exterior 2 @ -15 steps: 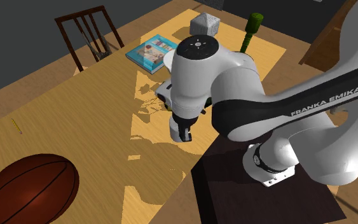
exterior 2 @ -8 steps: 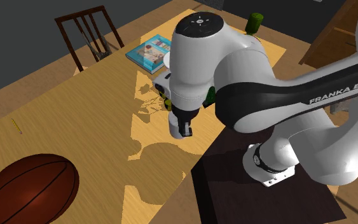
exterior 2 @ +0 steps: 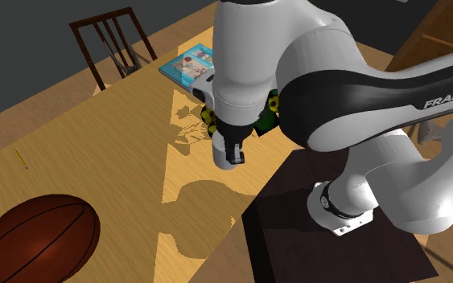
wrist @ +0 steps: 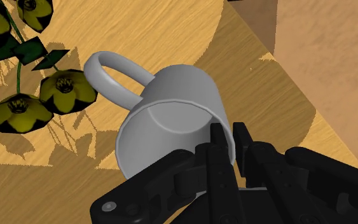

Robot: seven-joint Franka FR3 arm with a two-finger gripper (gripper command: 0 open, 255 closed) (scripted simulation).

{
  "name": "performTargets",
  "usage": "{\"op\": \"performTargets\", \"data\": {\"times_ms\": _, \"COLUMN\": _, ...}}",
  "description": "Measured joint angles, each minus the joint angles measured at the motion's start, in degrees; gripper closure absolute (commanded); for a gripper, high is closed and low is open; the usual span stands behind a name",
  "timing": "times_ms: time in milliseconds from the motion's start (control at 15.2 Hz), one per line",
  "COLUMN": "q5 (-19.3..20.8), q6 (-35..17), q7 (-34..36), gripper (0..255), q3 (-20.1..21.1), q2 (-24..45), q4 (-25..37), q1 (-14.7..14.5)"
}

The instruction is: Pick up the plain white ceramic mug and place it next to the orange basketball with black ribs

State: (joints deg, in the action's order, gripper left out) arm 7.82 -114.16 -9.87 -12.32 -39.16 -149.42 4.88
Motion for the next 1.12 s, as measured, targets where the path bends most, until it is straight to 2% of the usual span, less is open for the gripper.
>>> {"op": "performTargets", "data": {"times_ms": 1122, "q5": -1.29, "q6": 13.25, "q7": -0.02, "gripper": 255, "q3": 1.53, "q2": -0.79, "q4": 12.45, "q1": -0.62}}
